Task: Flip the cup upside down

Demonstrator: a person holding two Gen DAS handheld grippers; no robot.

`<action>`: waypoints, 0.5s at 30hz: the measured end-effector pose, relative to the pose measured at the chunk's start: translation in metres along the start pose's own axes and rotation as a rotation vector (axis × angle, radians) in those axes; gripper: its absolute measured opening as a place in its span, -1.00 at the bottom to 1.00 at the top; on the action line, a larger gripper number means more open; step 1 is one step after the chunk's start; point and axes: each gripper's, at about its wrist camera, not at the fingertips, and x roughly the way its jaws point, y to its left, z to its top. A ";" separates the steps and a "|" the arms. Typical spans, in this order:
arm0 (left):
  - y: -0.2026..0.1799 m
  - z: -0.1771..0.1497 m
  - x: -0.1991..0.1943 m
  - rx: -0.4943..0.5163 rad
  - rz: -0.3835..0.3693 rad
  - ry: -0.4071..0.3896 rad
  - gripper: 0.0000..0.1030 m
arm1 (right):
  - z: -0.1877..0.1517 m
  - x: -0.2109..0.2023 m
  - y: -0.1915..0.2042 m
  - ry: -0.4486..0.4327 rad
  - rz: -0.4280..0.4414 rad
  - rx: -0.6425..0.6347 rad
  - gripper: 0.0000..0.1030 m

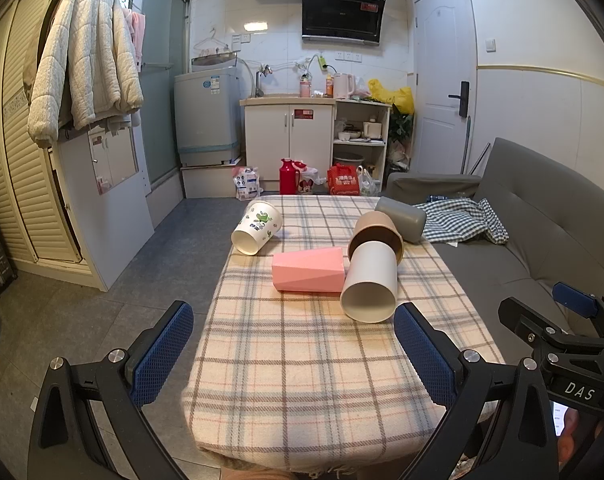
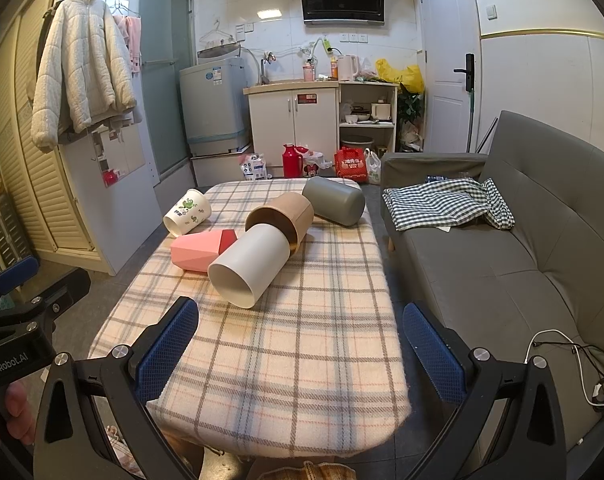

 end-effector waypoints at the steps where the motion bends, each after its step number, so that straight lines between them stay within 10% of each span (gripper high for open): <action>1: 0.000 0.001 -0.001 0.000 0.000 0.000 1.00 | 0.001 0.000 0.000 0.000 0.000 0.000 1.00; 15: -0.001 0.001 -0.001 0.004 0.000 0.002 1.00 | 0.001 0.002 0.001 0.002 0.000 -0.001 1.00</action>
